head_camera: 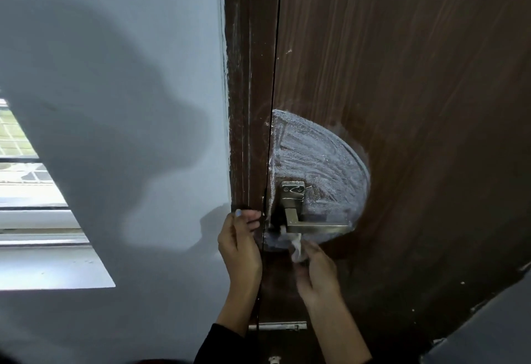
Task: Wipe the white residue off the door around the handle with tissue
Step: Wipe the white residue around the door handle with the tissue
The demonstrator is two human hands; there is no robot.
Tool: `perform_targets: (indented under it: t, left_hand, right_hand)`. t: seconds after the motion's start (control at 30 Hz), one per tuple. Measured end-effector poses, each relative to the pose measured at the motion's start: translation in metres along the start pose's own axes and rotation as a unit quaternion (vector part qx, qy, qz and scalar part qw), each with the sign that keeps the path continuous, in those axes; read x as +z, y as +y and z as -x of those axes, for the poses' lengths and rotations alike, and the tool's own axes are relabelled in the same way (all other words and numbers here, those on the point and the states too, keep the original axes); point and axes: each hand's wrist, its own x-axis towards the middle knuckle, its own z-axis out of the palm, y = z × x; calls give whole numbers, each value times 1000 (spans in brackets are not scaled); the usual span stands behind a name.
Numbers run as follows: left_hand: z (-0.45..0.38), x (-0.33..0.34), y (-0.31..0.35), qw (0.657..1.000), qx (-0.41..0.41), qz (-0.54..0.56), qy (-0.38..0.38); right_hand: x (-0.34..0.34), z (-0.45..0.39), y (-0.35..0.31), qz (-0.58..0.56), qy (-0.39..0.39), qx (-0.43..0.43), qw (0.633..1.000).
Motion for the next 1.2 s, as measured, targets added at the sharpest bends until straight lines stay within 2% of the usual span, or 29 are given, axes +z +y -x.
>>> perform_targets:
  t: [0.1,0.2,0.33,0.5,0.63,0.7,0.77,0.8,0.83,0.87,0.9,0.93,0.97,1.03,1.1,1.13,1.2]
  left_hand:
    - [4,4,4,997,25,-43,-56]
    - [10,9,9,995,17,-45,-91]
    - [13,11,11,993,-3,-37,-109]
    - [14,10,9,991,8,-69,-117]
    - [13,10,8,992,-6,-71,-102]
    - [11,11,5,992,-13,-84,-96]
    - [13,13,4,991,-19,-83,-106]
    - [14,14,3,991,-24,-77,-111]
    - [15,14,3,991,-27,-73,-111]
    - [16,15,4,991,-30,-69,-108]
    - [18,16,5,992,-33,-64,-103]
    - [19,17,6,993,-38,-54,-97]
    - [20,18,6,994,-43,-42,-91]
    - [21,19,8,995,-46,-26,-82]
    - [23,20,8,996,-45,-18,-77]
    - [23,20,8,996,-48,-15,-78]
    - [23,19,10,994,-61,0,-88]
  right_hand:
    - [18,3,-4,-134,-94,105,981]
    - [22,9,-6,-206,-125,136,961]
    - [13,12,-1,-196,-118,148,962]
    - [25,18,-2,-184,-92,125,971]
    - [21,30,-8,-109,-60,133,983]
    - [20,39,-11,-60,-49,72,994]
    - [18,42,-13,7,-21,-127,992]
    - [17,43,-16,68,0,-257,964]
    - [16,44,-20,157,19,-383,910]
    - [13,44,-23,265,31,-483,834]
    - [10,40,-23,381,38,-535,753]
    - [7,37,-21,488,35,-550,677]
    - [6,34,-17,565,17,-546,618]
    - [9,31,-5,645,-47,-537,542]
    - [9,32,6,661,-69,-576,475]
    - [6,30,7,639,-66,-602,474]
    - [-7,25,-1,575,-55,-607,545]
